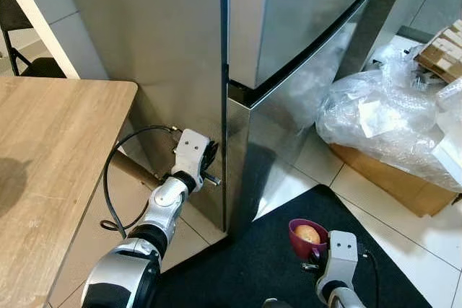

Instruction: Restocking fridge

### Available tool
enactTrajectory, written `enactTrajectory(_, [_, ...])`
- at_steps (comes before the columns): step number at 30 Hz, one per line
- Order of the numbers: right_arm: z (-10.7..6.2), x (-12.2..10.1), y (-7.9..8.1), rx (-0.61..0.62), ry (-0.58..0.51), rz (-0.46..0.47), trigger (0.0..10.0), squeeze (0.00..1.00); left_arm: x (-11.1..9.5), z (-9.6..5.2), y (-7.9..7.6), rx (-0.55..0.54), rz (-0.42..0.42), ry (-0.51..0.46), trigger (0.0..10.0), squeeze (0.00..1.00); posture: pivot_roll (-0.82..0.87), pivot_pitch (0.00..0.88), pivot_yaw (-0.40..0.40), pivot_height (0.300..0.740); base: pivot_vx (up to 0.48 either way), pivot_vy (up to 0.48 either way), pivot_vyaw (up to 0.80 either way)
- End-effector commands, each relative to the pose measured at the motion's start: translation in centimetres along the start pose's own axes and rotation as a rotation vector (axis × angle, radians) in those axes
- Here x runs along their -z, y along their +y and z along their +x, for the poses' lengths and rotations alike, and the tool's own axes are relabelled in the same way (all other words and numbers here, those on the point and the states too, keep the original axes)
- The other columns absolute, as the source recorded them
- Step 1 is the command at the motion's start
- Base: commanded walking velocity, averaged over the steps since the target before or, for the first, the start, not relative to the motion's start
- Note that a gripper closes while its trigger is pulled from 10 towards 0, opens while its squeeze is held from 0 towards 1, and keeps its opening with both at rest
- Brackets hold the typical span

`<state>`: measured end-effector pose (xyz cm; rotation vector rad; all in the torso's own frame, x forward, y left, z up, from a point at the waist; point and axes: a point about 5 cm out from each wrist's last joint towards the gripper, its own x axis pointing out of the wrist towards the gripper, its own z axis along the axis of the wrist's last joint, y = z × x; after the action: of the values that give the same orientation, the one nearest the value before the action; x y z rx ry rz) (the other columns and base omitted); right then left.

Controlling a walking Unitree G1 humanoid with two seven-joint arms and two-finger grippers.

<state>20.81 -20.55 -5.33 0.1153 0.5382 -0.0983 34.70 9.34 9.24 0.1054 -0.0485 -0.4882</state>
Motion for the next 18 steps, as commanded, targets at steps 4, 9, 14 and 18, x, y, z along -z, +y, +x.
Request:
enactTrajectory(4, [-0.47,0.39,-0.45,0.014,-0.012,0.005,10.0,0.0,0.0,0.55,-1.03,0.027,-0.028,0.018,10.0,0.0,-0.2,0.199,0.06,0.74,0.0,0.0,0.0])
enactTrajectory(9, [-0.53,0.47,-0.53,0.018,-0.011,0.005,10.0,0.0,-0.2,0.81,-1.47,0.052,-0.023,0.015,10.0,0.0,-0.2,0.198,0.062,0.74,0.0,0.0,0.0])
enactTrajectory(14, [-0.51,0.43,-0.56,0.02,-0.011,0.005,10.0,0.0,-0.3,0.91,-1.44,0.055,-0.006,0.018,10.0,0.0,-0.2,0.199,0.064,0.74,0.0,0.0,0.0])
enactTrajectory(18, [-0.47,0.35,-0.57,0.021,-0.014,0.005,10.0,0.0,-0.45,1.01,-1.33,0.051,-0.005,0.017,10.0,0.0,-0.2,0.202,0.065,0.74,0.0,0.0,0.0])
